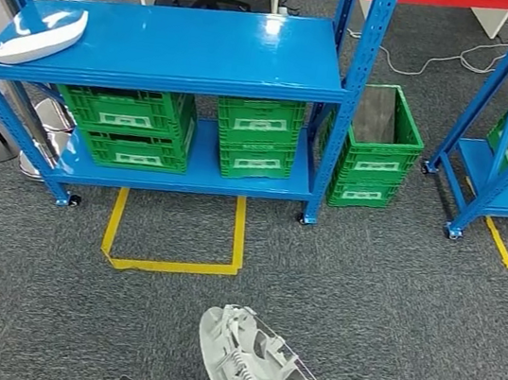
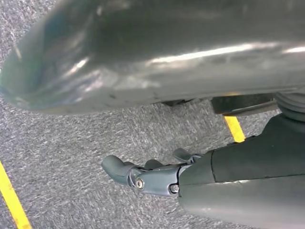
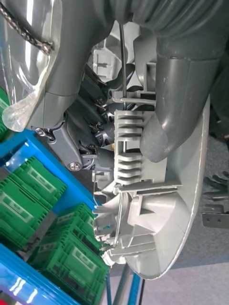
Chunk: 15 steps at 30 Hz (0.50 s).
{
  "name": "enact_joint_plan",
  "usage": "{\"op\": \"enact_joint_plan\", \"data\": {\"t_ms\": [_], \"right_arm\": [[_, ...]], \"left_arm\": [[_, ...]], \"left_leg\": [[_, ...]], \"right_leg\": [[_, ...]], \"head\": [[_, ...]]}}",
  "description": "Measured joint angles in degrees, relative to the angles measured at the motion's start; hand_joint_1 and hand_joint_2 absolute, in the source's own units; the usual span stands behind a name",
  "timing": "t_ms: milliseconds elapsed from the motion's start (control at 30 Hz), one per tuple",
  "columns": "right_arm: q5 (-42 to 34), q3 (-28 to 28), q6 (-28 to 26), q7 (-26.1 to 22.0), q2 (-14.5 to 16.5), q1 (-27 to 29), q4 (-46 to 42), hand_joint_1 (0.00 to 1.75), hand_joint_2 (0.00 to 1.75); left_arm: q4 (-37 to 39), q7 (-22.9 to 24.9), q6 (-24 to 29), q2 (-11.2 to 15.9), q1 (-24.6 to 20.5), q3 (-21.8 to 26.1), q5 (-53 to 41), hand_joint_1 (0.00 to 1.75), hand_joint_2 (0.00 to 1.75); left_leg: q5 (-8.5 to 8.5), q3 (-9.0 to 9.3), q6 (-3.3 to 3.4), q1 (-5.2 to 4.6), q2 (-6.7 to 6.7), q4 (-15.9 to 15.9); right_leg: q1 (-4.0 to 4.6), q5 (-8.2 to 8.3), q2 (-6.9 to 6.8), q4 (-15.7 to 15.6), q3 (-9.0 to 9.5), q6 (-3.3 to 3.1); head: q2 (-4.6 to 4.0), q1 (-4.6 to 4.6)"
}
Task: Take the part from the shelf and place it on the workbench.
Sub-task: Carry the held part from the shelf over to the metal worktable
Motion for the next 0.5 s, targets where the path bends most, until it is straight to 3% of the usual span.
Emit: {"op": "enact_joint_plan", "data": {"t_ms": [33, 67, 133, 200, 233, 267, 367, 400, 500], "right_arm": [[0.1, 0.1, -0.1, 0.2, 0.0, 0.0, 0.0, 1.75, 1.75], [0.1, 0.2, -0.1, 0.3, 0.0, 0.0, 0.0, 1.75, 1.75], [0.1, 0.3, -0.2, 0.5, 0.0, 0.0, 0.0, 1.75, 1.75], [0.1, 0.4, -0.3, 0.6, 0.0, 0.0, 0.0, 1.75, 1.75], [0.2, 0.5, -0.3, 0.7, 0.0, 0.0, 0.0, 1.75, 1.75], [0.2, 0.5, -0.4, 0.7, 0.0, -0.1, 0.0, 1.75, 1.75], [0.2, 0.5, -0.6, 0.9, 0.0, -0.1, 0.0, 1.75, 1.75], [0.2, 0.6, -0.6, 0.9, 0.0, -0.1, 0.0, 1.75, 1.75], [0.2, 0.6, -0.7, 1.0, 0.0, -0.1, 0.0, 1.75, 1.75]], "left_arm": [[0.0, 0.0, 0.0, 0.0, 0.0, 0.0, 0.0, 0.00, 0.00], [0.0, 0.0, 0.0, 0.0, 0.0, 0.0, -0.1, 0.00, 0.00], [0.0, 0.0, 0.0, 0.0, 0.0, 0.0, -0.2, 0.00, 0.00], [0.0, 0.0, -0.1, 0.0, 0.0, 0.0, -0.2, 0.00, 0.00], [0.0, 0.0, -0.1, -0.1, -0.1, 0.0, -0.3, 0.00, 0.00], [0.1, 0.0, -0.2, -0.1, -0.1, 0.0, -0.3, 0.00, 0.00], [0.1, -0.1, -0.2, -0.2, -0.1, 0.1, -0.2, 0.00, 0.00], [0.1, -0.1, -0.2, -0.2, -0.1, 0.1, -0.2, 0.00, 0.00], [0.1, -0.1, -0.2, -0.2, -0.1, 0.1, -0.2, 0.00, 0.00]], "left_leg": [[-0.24, -1.11, -0.01, 0.01, -0.03, 2.1], [0.68, -1.28, 0.02, 0.03, -0.04, 2.1], [5.08, 1.11, 0.11, 0.17, -0.16, -4.0], [7.80, 3.76, 0.20, 0.31, -0.71, -10.6], [8.09, 4.28, 0.26, 0.39, -0.97, -12.3], [7.83, 4.31, 0.33, 0.39, -1.14, -12.7], [7.90, 4.18, 0.59, 0.28, -1.15, -13.0], [7.91, 4.19, 0.77, 0.20, -1.16, -13.0], [7.92, 4.17, 1.29, -0.05, -1.14, -12.9]], "right_leg": [[0.00, -0.03, 0.13, 0.0, 0.04, -0.03], [-0.03, -0.07, 0.30, 0.0, 0.13, 0.01], [-0.14, -0.24, 0.70, 0.1, 0.38, 0.28], [0.02, -0.46, 1.08, 0.4, 0.26, 0.91], [0.13, -0.59, 1.23, 0.6, 0.02, 1.17], [0.24, -0.55, 1.35, 0.8, -0.25, 0.96], [0.24, -0.29, 1.43, 0.6, -0.41, -0.64], [0.22, -0.23, 1.42, 0.5, -0.35, -0.83], [0.07, 0.12, 1.42, 0.0, -0.15, -0.52]], "head": [[0.00, -0.01], [0.00, -0.03], [0.00, -0.07], [0.01, -0.10], [0.01, -0.09], [0.01, -0.09], [0.00, 0.03], [0.00, 0.07], [0.00, 0.08]]}}
